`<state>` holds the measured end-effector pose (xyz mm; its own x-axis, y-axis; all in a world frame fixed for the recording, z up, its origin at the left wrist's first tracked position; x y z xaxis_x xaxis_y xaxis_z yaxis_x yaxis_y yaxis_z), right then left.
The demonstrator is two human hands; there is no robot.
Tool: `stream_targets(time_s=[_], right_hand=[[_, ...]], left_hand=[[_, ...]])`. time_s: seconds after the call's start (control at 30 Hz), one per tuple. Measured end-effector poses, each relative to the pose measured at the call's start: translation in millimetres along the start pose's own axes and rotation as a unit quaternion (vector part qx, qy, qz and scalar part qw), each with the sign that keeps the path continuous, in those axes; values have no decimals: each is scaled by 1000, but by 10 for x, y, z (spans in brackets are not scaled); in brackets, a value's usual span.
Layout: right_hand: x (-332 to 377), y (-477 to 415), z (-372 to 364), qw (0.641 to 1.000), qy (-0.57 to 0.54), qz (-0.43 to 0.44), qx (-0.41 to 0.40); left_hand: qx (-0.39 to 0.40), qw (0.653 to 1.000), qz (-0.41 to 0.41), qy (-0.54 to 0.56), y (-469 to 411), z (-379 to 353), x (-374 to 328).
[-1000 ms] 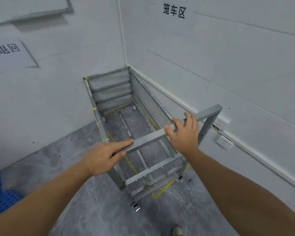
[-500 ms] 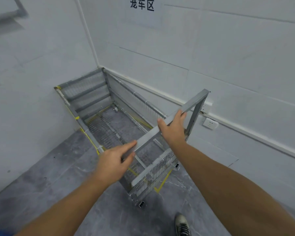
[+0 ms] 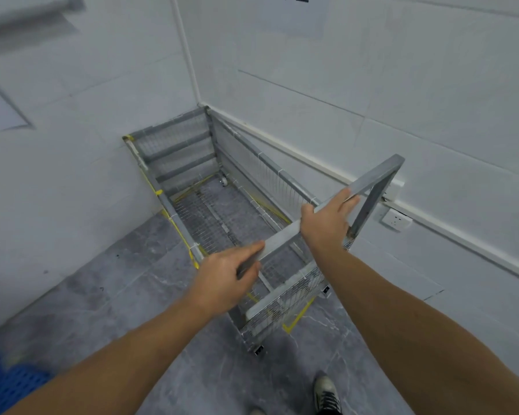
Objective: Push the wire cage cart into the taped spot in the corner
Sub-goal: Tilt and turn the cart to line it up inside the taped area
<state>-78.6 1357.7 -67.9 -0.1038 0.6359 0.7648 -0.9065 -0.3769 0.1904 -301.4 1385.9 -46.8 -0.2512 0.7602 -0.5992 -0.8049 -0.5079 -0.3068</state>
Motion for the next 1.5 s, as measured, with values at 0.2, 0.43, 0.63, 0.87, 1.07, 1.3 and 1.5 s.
stream_targets(time_s=[0.2,0.43,0.63,0.87,1.07,1.3,1.5], right_hand=[[3,-15,9,1000,-5,0,-13],[-42,-399,290,999,-2,26,19],[-74,-896,575,997,18,50,61],[-17,-1313,696,995,31,69,70],[-137,-1318,701,992,-15,53,113],[-178,-1357,665,990,-31,68,119],[-130,-1407,620,992,-25,66,102]], left_hand=[[-7,1000,4,-20,-11,-25,-6],[-32,999,7,-10,-339,-288,-162],[-57,998,8,-24,-741,-564,-311],[-64,998,29,3,-1216,-834,-419],[-53,998,20,9,-1490,-968,-451],[-25,1000,12,10,-1343,-923,-413],[-42,998,19,33,-1340,-956,-334]])
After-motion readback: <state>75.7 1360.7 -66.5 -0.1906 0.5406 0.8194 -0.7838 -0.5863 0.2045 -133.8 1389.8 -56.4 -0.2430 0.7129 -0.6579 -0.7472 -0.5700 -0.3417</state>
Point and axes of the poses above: each hand's wrist, its own y-axis away from the middle knuckle, its own z-axis out of the back of the hand, x = y × z, the point moved 1 cm from there along -y, towards the middle knuckle, and after that the axes turned 10 degrees about -z, right-handed, at the moved point
